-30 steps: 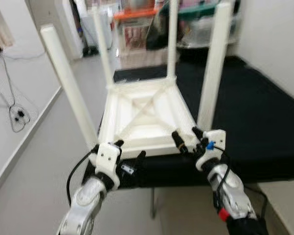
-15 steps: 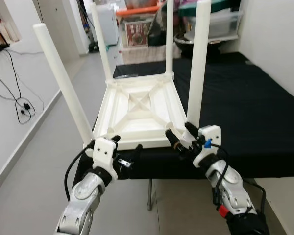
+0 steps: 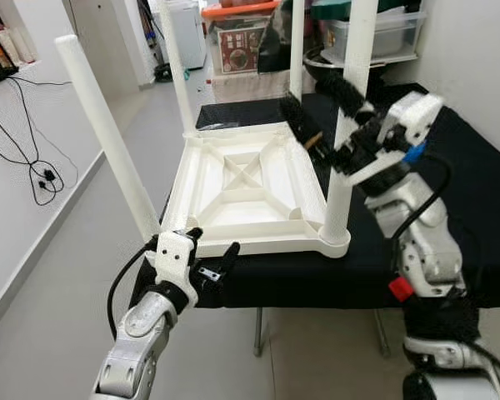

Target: Building children table

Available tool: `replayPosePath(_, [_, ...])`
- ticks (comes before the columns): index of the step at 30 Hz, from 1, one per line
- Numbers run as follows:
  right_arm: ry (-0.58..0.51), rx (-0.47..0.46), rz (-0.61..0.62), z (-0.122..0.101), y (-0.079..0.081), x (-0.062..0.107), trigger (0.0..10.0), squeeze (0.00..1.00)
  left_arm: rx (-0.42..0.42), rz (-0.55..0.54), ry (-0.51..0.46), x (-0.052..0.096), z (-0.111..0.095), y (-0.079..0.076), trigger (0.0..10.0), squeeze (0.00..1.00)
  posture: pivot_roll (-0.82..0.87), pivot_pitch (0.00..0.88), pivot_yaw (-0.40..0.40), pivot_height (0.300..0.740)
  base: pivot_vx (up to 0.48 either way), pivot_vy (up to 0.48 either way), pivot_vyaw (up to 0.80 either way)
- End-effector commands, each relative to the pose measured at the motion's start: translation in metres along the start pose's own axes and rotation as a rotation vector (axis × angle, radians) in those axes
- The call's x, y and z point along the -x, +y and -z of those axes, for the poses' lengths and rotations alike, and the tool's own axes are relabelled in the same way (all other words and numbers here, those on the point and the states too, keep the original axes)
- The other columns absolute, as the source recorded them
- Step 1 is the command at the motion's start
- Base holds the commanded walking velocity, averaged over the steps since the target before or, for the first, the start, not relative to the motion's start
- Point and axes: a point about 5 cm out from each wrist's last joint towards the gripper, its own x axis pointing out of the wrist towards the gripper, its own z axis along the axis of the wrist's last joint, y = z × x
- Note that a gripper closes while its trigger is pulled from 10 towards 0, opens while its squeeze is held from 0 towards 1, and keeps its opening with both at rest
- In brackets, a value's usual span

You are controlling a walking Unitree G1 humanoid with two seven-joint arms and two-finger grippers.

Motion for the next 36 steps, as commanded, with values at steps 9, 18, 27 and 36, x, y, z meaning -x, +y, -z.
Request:
replayPosePath(9, [0.045,0.639,0.038,-0.043,-0.023,-0.031,10.0,0.0,0.007,-0.008,0.02,0.002,0.002,0.003,10.0,0.0,-0.07,0.0,0.062,0.74,0.0,0.0,0.0])
replayPosePath(18, [0.075,0.521,0.07,-0.048,-0.031,-0.03,10.0,0.0,0.015,-0.018,0.016,0.002,0.002,0.003,10.0,0.0,-0.08,0.0,0.057,0.74,0.0,0.0,0.0])
replayPosePath(27, [0.267,0.162,0.234,-0.007,-0.035,-0.028,10.0,0.0,0.023,-0.02,0.016,0.002,0.002,0.003,10.0,0.0,-0.07,0.0,0.052,0.74,0.0,0.0,0.0])
replayPosePath(36, [0.35,0.06,0.221,0.003,-0.027,-0.024,10.0,0.0,0.022,-0.025,0.016,0.002,0.002,0.004,10.0,0.0,-0.07,0.0,0.051,0.74,0.0,0.0,0.0])
